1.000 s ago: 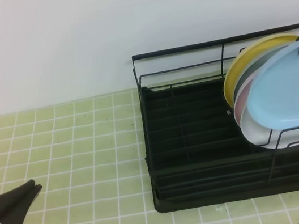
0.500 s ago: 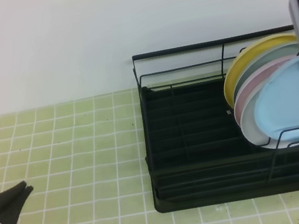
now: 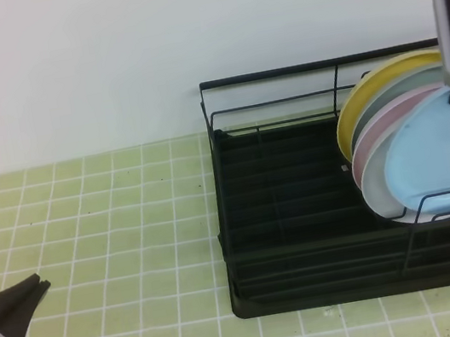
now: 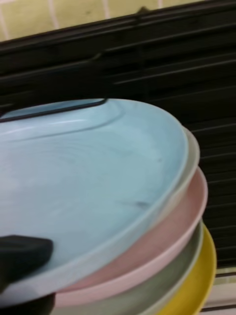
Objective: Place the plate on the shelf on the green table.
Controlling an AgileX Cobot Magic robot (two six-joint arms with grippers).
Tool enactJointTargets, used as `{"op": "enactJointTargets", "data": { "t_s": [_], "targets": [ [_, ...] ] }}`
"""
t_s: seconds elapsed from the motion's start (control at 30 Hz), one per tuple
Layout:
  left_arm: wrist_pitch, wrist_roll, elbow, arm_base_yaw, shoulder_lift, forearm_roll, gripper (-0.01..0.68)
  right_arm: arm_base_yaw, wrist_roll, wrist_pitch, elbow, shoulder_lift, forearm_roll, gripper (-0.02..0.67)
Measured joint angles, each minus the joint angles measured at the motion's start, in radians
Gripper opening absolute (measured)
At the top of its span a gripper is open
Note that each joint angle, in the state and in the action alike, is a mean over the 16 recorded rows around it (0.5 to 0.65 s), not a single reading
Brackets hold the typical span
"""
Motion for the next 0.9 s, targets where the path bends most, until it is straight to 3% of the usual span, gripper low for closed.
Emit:
{"op": "enactJointTargets", "data": {
  "t_s": [0.57,0.9],
  "targets": [
    [0.007,-0.026,0.001,0.0,0.0,0.004,-0.001,0.0,0.065,0.004,0.0,0.012,0.035,0.341],
    [0.018,-0.027,0.008,0.0,0.0,0.015,-0.001,0.0,0.109,0.075,0.0,0.046,0.037,0.405]
  ]
}}
